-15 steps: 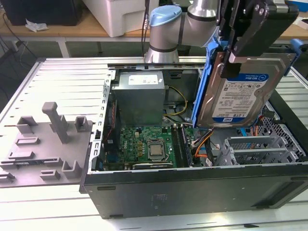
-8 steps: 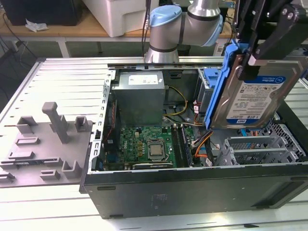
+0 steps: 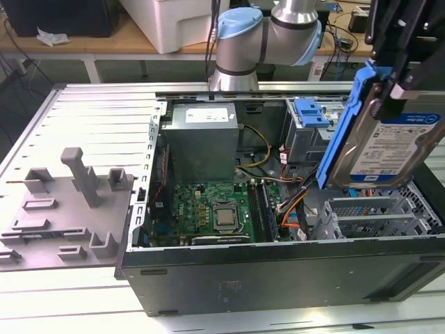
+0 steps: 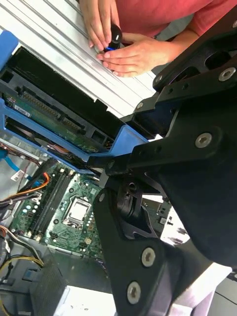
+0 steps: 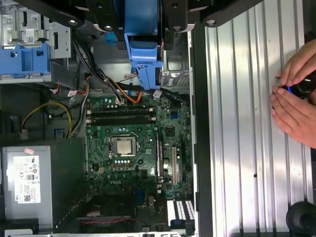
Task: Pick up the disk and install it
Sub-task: 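Insert the disk into the insertion slot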
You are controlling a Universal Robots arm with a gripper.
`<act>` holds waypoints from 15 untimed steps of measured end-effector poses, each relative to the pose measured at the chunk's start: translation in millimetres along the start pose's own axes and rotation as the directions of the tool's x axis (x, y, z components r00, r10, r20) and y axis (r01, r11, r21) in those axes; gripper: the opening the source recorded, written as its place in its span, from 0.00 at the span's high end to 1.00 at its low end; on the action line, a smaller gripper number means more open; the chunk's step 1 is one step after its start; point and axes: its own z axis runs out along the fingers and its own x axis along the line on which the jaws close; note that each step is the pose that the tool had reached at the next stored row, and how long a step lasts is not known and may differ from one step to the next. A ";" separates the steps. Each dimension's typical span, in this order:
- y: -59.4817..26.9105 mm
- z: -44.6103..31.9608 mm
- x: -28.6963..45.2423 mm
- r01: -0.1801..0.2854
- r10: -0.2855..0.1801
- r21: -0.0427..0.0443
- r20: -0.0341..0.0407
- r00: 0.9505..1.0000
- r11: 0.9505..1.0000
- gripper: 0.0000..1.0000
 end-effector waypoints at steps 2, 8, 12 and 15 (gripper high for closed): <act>-5.4 0.3 0.4 0.000 0.000 0.000 0.000 1.000 1.000 0.63; -13.1 1.7 0.7 0.000 0.000 0.000 0.000 1.000 1.000 0.63; -13.2 1.8 0.7 0.000 0.000 0.000 0.000 1.000 1.000 0.63; -14.0 2.2 0.3 0.000 0.000 0.000 0.000 1.000 1.000 0.63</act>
